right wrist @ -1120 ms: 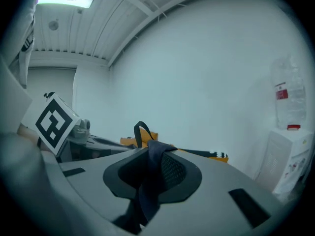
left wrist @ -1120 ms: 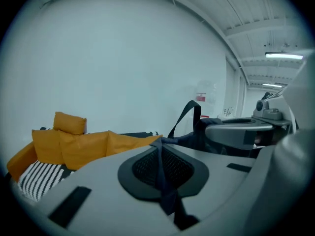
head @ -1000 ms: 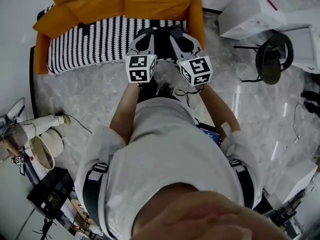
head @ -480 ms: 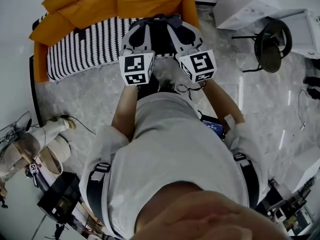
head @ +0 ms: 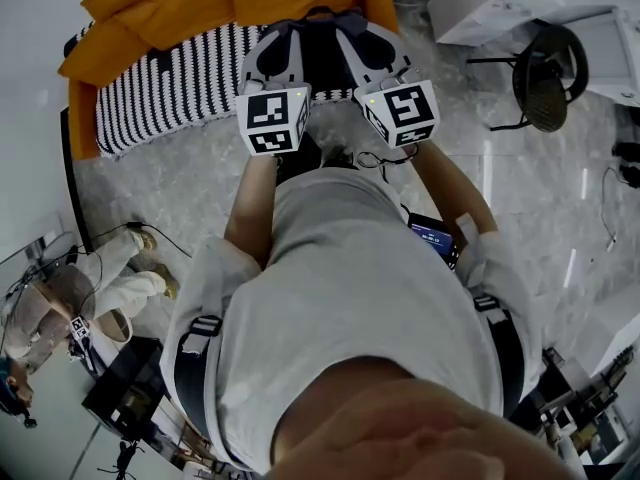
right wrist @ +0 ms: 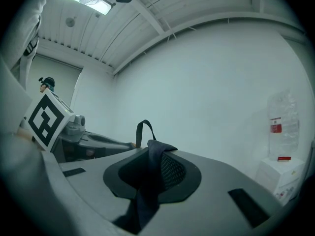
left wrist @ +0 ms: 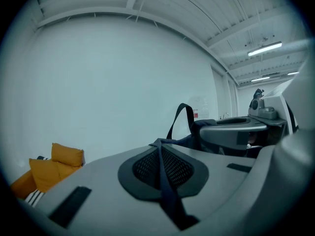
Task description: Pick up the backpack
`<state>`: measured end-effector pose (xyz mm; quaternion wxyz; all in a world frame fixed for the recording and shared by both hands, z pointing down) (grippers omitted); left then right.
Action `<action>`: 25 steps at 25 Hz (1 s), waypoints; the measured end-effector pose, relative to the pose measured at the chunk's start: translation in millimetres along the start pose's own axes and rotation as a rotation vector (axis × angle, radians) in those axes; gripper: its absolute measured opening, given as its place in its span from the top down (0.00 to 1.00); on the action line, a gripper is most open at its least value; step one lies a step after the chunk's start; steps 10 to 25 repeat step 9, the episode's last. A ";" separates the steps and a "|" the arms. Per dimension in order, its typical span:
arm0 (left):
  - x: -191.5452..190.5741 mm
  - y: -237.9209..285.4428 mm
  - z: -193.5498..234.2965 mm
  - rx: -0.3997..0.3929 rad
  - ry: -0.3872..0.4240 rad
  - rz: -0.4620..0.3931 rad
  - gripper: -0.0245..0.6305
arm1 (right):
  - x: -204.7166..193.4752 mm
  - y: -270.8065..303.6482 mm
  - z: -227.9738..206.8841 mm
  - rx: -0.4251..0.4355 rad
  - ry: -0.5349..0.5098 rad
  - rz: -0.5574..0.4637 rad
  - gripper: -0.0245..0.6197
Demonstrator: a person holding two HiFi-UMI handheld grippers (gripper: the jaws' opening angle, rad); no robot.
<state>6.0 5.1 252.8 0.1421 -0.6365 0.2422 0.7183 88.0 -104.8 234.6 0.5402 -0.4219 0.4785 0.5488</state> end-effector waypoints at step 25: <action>6.4 1.1 1.9 0.000 0.019 -0.007 0.94 | 4.1 2.0 -0.1 -0.003 -0.014 -0.009 0.85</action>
Point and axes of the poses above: the fingertips, and each gripper's own axes: y forward along the fingers, z to its left, x out of its top, the point moved 6 cm from there along -y, backward along the fingers, and after that the axes turned 7 degrees about -y, right-handed, at the moved point
